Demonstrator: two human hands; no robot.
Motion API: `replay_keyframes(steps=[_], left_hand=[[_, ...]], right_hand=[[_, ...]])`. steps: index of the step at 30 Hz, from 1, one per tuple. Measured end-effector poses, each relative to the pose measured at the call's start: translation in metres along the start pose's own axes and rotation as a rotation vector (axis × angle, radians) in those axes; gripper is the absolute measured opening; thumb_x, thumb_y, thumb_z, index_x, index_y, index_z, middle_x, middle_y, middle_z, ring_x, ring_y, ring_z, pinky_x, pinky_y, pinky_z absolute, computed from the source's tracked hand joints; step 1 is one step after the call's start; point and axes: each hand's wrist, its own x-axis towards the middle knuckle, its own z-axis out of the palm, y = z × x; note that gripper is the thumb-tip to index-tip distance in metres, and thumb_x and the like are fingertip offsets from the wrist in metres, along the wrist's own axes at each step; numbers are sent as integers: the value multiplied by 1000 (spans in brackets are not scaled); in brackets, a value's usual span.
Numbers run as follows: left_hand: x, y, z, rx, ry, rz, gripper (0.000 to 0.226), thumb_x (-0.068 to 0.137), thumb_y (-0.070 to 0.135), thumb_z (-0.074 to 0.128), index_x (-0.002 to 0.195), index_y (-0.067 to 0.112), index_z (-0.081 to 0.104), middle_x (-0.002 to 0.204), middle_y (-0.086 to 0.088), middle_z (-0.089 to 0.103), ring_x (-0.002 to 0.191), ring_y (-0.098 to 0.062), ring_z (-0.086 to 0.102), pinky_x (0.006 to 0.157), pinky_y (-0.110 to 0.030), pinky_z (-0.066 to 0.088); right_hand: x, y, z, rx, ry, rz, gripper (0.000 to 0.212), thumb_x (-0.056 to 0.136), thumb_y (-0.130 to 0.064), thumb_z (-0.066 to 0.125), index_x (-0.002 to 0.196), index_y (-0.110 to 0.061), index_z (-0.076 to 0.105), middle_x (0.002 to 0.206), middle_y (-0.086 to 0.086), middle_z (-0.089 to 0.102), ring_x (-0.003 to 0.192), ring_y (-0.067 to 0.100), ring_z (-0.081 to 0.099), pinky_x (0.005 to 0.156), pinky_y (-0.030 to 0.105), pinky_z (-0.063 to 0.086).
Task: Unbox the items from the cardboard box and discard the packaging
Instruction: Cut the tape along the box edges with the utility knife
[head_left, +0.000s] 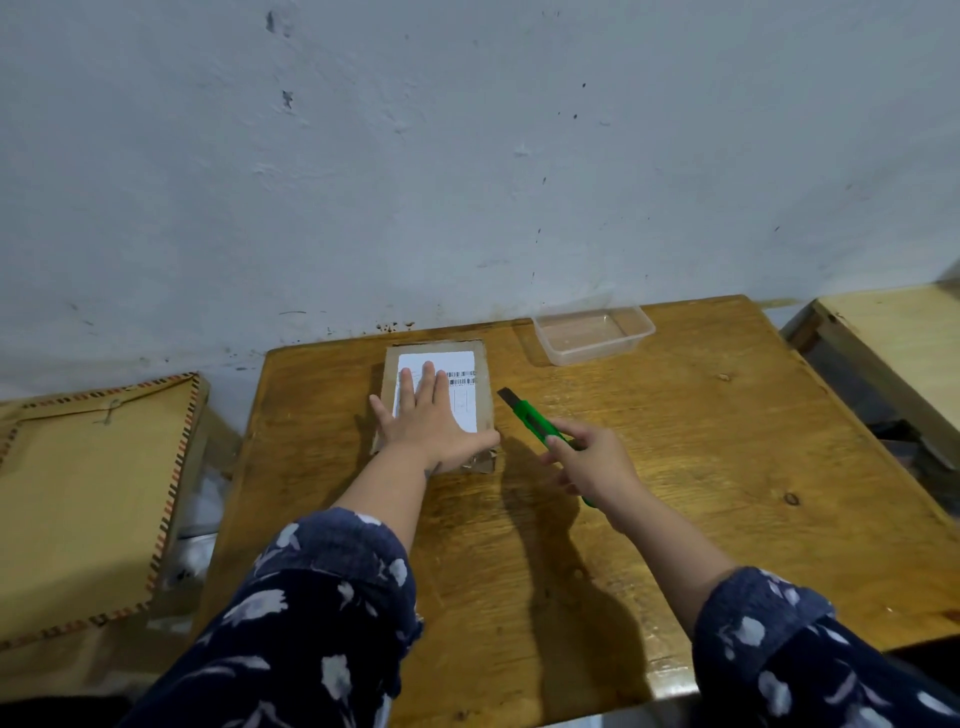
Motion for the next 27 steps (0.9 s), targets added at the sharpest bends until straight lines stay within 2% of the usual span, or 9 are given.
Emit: replay_keyframes(steps=[3, 6, 8, 10, 13, 16, 18, 22, 27], left_hand=[[-7, -1, 0, 17, -8, 72, 106, 77, 78, 42, 152, 23, -9, 159, 4, -21, 144, -25, -25, 111, -64, -10], [-19, -7, 8, 65, 80, 132, 96, 81, 80, 27, 153, 25, -5, 160, 4, -16, 146, -23, -20, 112, -61, -10], [-27, -12, 18, 81, 150, 140, 99, 77, 84, 20, 153, 25, -4, 160, 4, -14, 146, -21, -19, 112, -59, -11], [-32, -14, 25, 89, 203, 141, 98, 78, 84, 22, 153, 26, -2, 161, 3, -12, 147, -20, -17, 115, -57, -8], [-34, -10, 31, 81, 258, 109, 94, 81, 79, 28, 153, 25, 0, 161, 3, -8, 147, -20, -14, 118, -54, -3], [-35, -2, 36, 56, 303, 84, 95, 79, 76, 31, 153, 24, 3, 162, 3, -4, 148, -21, -10, 119, -51, -2], [-35, 0, 37, 46, 311, 77, 94, 80, 76, 32, 153, 24, 4, 162, 3, -4, 148, -21, -10, 119, -50, -2], [-35, -9, 33, 62, 283, 116, 93, 82, 78, 28, 153, 25, 3, 162, 4, -5, 148, -19, -9, 120, -46, -2], [-35, -34, 21, 108, 213, 255, 100, 75, 86, 24, 153, 29, 1, 161, 7, -5, 148, -14, -7, 118, -40, -3]], right_hand=[[-5, 6, -6, 32, -29, -12, 36, 95, -17, 53, 130, -27, 56, 83, 1, 70, 57, 13, 58, 58, 29, 48], [-11, 12, -11, 39, -54, -35, 36, 95, -16, 54, 129, -25, 57, 82, 2, 68, 58, 13, 57, 58, 29, 46], [-15, 16, -12, 14, -65, -49, 36, 95, -16, 54, 129, -26, 57, 82, 1, 68, 59, 13, 57, 58, 28, 46], [-18, 20, -12, -20, -62, -73, 36, 94, -17, 55, 129, -27, 58, 84, 1, 69, 59, 12, 58, 56, 26, 47], [-21, 26, -14, -136, -43, -133, 36, 92, -19, 59, 125, -32, 61, 97, 1, 70, 66, 14, 62, 56, 25, 48], [-23, 32, -18, -253, -45, -197, 35, 90, -21, 62, 121, -39, 62, 103, 0, 67, 76, 12, 59, 54, 20, 41], [-24, 33, -20, -282, -58, -240, 36, 90, -21, 62, 121, -39, 62, 104, 0, 66, 77, 10, 57, 56, 20, 40], [-23, 34, -24, -316, -81, -284, 35, 93, -21, 57, 125, -37, 59, 104, 3, 67, 63, 4, 51, 50, 18, 36], [-21, 32, -19, -279, -88, -258, 36, 94, -23, 55, 128, -35, 56, 105, 1, 68, 68, 18, 64, 53, 25, 47]])
